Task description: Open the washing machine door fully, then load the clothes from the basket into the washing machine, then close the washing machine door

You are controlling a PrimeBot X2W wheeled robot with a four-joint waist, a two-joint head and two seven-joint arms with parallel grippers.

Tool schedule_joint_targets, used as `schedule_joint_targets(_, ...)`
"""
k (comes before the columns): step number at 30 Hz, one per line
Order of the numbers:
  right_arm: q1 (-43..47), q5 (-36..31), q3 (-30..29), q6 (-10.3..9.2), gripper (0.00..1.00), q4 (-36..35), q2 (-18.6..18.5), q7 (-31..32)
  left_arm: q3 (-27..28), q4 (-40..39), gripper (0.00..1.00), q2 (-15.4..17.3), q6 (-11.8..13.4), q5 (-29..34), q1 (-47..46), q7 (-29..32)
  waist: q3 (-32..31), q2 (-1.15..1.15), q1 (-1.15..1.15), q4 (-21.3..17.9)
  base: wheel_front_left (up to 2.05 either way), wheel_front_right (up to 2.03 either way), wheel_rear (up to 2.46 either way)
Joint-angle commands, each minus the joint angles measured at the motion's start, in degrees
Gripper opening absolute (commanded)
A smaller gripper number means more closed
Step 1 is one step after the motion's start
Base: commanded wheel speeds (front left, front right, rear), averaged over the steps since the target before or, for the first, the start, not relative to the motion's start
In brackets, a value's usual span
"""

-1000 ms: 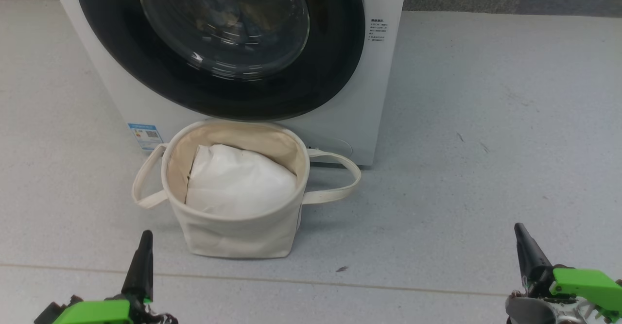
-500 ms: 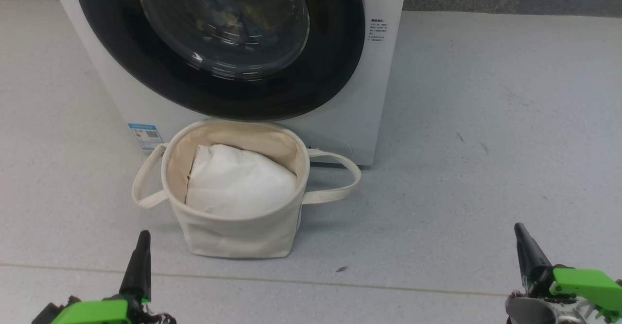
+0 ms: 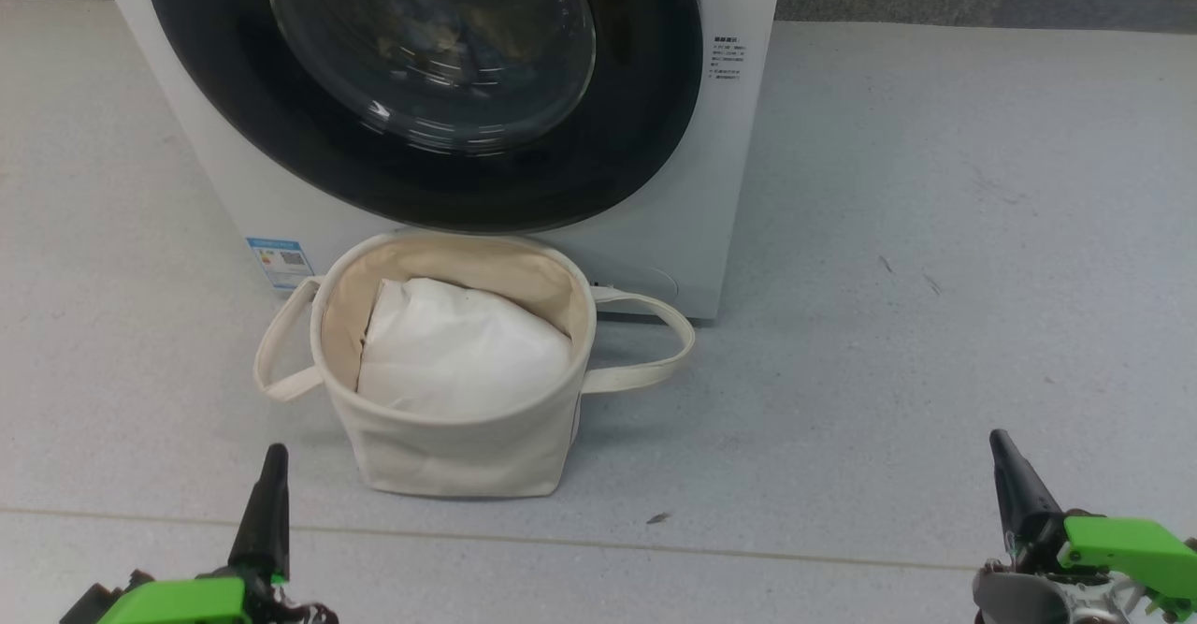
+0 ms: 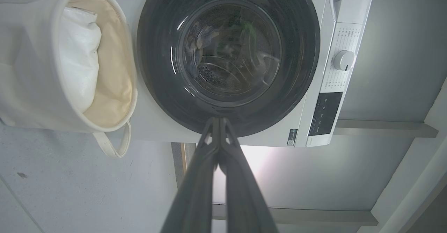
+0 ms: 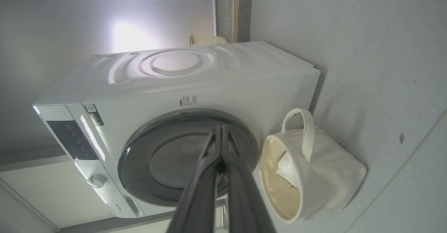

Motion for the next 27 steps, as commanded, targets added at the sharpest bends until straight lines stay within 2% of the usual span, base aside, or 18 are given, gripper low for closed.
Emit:
schedule_joint_targets(1,-2.7,0.3,1.5,0.01,0.0,-1.8,-0.7,0.5,1.8,-2.1,0.0,0.3,-0.4,0.3,-2.5,0.5,0.0,0.0,0.0,0.0,0.0,0.0,0.0)
schedule_joint_targets(27,-2.7,0.3,1.5,0.01,0.0,-1.8,-0.7,0.5,2.0,-2.1,0.0,0.2,-0.4,0.5,-2.5,0.7,0.0,0.0,0.0,0.0,0.0,0.0,0.0)
